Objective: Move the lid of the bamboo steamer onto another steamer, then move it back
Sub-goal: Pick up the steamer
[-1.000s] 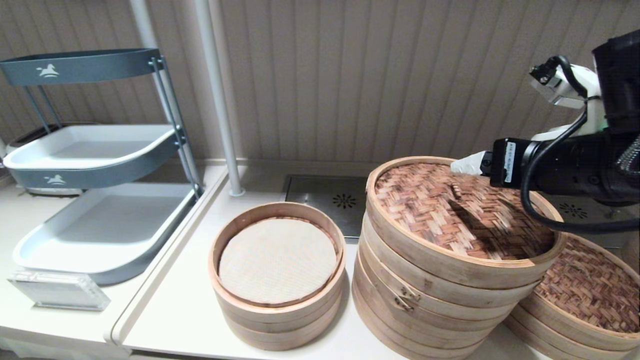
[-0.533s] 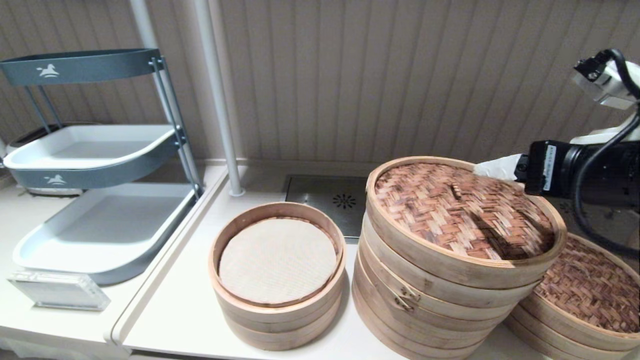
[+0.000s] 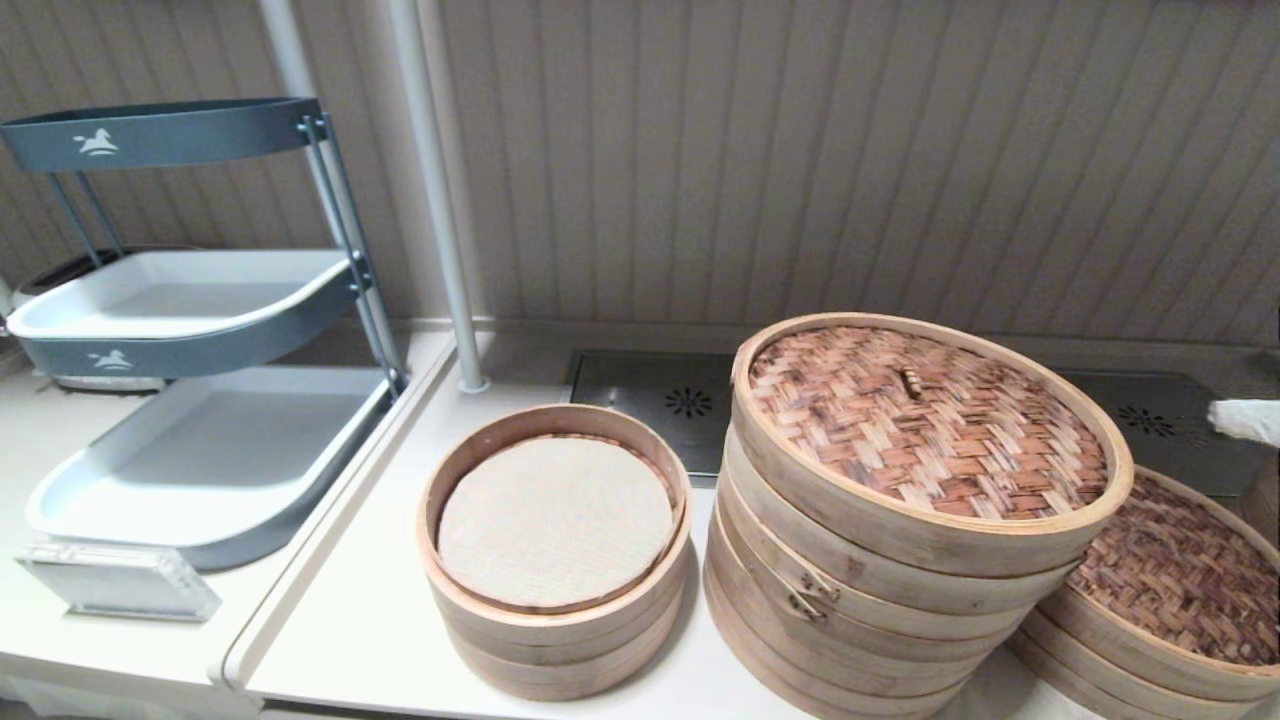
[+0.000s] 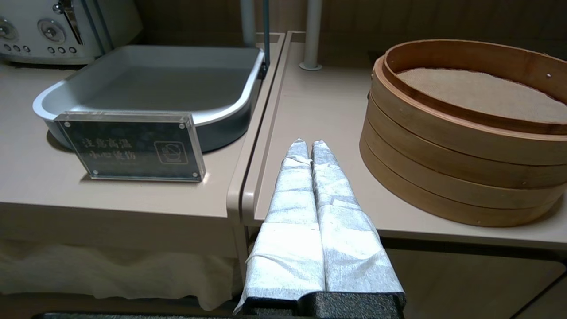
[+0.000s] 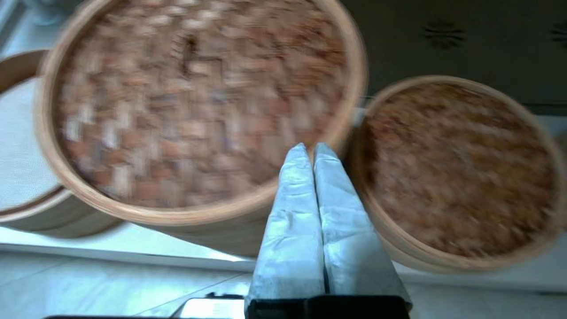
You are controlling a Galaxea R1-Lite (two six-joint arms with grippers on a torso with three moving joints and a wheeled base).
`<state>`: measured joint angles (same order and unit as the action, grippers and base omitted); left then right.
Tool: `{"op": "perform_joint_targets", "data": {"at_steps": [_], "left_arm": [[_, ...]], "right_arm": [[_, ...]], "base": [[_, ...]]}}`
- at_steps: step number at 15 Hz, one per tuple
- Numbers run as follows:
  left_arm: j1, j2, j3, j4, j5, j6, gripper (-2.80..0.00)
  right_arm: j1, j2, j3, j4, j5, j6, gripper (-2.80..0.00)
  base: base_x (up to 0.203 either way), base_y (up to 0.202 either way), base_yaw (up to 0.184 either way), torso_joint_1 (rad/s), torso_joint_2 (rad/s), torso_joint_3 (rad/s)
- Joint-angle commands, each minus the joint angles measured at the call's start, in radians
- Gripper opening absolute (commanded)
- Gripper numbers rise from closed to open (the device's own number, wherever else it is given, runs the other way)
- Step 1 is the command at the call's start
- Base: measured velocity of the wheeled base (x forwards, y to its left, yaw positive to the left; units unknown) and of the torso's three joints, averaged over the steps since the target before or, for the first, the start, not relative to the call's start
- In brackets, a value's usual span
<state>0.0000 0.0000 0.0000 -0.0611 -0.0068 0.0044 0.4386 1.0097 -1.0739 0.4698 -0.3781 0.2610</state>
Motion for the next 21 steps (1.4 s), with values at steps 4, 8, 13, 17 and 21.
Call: {"op": "perform_joint_targets", "data": {"at_steps": [4,8,13,17,21], "left_arm": [[0.0,-0.002,0.025,0.0,-0.001,0.0,-2.8],[0.002,-0.002,0.025,0.0,-0.001,0.0,-2.8],[0.0,-0.002,0.025,0.0,0.0,0.0,-2.8],[0.0,-0.002,0.025,0.0,0.0,0.0,-2.8],[0.0,-0.002,0.025,0.0,-0.001,0.0,-2.8]], "right_arm": [[-0.132,-0.331,0.193,0.008,-0.021,-0.061,-2.8],[-0.214,-0.558,0.41,0.006,-0.02,-0.093,-2.8],[-0.311,-0.725,0.67,-0.03,-0.008,-0.106,-2.8],[-0.317,-0.722,0.867,-0.286,0.01,-0.159,-2.8],[-0.425,-0.731,0.91,-0.302,0.03,-0.177,-2.8]], "base": [[0.0,0.0,0.0,0.0,0.0,0.0],[0.0,0.0,0.0,0.0,0.0,0.0],[0.0,0.0,0.0,0.0,0.0,0.0],[0.0,0.0,0.0,0.0,0.0,0.0],[0.0,0.0,0.0,0.0,0.0,0.0]]}}
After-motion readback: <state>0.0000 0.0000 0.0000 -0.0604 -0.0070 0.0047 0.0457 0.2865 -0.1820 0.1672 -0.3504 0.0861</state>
